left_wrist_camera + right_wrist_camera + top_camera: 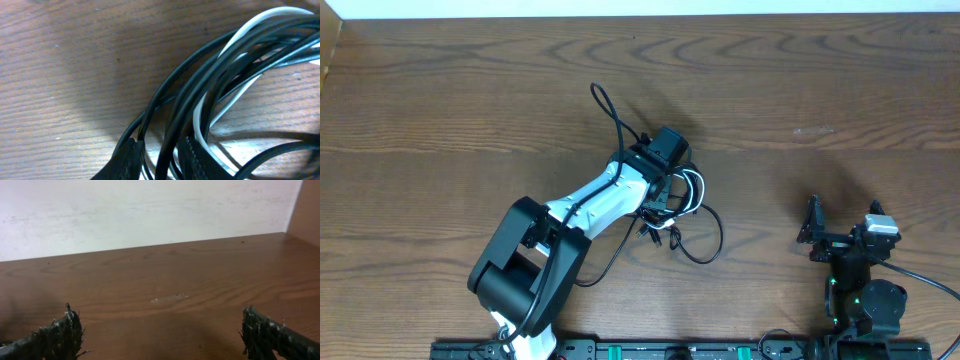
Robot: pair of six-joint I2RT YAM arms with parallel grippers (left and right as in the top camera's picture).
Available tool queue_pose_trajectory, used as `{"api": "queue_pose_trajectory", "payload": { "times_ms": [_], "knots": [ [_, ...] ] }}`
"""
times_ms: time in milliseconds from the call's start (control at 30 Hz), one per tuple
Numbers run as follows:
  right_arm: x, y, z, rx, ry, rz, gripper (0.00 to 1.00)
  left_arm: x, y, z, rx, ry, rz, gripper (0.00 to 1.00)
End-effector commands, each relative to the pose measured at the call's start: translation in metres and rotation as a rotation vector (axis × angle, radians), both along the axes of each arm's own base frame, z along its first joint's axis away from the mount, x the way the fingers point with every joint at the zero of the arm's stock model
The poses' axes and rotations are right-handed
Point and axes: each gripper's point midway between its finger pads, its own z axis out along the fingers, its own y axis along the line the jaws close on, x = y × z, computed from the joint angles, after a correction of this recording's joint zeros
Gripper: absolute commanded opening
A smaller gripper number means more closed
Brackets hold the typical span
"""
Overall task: Untangle cables
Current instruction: 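Lift the gripped cable loops with the left gripper, adjusting the grip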
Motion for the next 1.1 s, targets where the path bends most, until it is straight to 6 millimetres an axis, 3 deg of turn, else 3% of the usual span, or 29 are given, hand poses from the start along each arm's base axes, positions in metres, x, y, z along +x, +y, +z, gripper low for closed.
{"api": "queue_pose_trajectory", "payload": {
  "times_ms": [0,233,400,567,600,767,933,1067],
  "knots": [
    [0.0,0.0,0.0,0.011,-0.002,-0.005,0.99,-0.01,-0.003,-0.009,-0.027,0.051,-0.005,0.3],
    [0.0,0.0,0.0,0.011,-0.002,-0.005,0.99,-0.011,-0.002,-0.012,-0.025,0.054,-0.005,0.35],
    [0.0,0.0,0.0,0.011,-0.002,-0.005,0.99,-0.019,0.004,-0.027,-0.009,0.079,0.001,0.38],
    [0.0,0.0,0.0,0.011,-0.002,-0.005,0.99,-0.023,0.007,-0.034,-0.001,0.097,0.029,0.21],
    [0.0,0.0,0.0,0.011,-0.002,-0.005,0.99,-0.022,0.006,-0.033,-0.004,0.094,0.029,0.09],
    [0.0,0.0,0.0,0.011,-0.002,-0.005,0.99,-0.02,0.005,-0.031,-0.007,0.087,0.029,0.07],
    [0.0,0.0,0.0,0.011,-0.002,-0.005,0.99,-0.01,-0.002,0.0,-0.038,0.042,0.029,0.08],
    [0.0,0.0,0.0,0.011,-0.002,-0.005,0.99,-0.002,-0.008,0.048,-0.11,-0.04,0.046,0.08]
  ]
}}
